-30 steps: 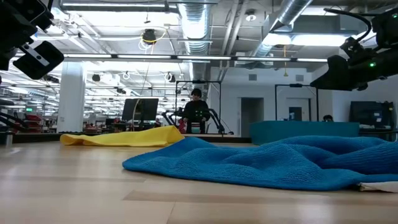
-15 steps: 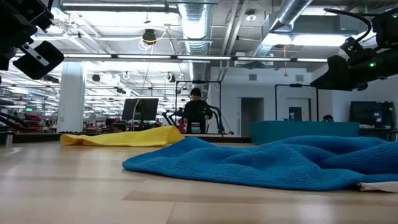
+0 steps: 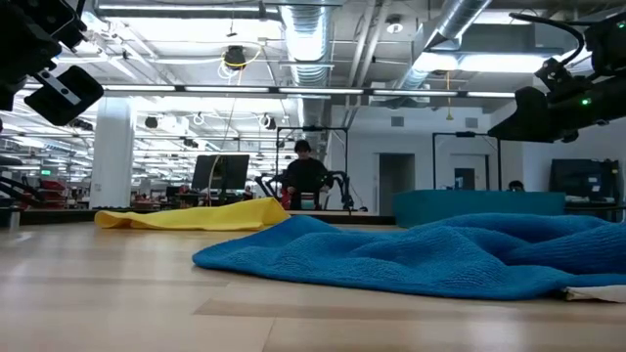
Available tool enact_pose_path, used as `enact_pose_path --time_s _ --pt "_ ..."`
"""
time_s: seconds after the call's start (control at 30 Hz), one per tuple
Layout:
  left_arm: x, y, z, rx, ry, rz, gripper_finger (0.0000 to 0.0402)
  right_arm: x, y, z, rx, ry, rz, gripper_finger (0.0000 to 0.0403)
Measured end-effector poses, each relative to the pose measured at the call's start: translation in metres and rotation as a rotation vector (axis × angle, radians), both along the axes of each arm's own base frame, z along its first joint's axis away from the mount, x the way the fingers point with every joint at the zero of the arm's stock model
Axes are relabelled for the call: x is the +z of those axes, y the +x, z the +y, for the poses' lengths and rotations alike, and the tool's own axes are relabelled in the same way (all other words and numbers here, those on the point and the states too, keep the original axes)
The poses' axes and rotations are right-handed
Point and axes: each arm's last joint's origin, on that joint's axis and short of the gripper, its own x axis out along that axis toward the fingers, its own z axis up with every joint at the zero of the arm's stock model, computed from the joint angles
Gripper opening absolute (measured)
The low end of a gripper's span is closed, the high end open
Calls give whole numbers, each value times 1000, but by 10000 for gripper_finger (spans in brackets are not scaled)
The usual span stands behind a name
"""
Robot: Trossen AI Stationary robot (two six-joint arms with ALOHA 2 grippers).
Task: Roll microfiber towels into tight, uniform cylinder then place into a basket
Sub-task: Roll the blue microfiber cloth
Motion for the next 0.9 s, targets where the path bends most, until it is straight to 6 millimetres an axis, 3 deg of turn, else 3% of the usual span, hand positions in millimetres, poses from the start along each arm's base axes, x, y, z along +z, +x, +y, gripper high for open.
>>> enact_pose_path --time_s 0.9 --pt "0 1 1 46 -2 -1 67 0 0 0 0 0 0 225"
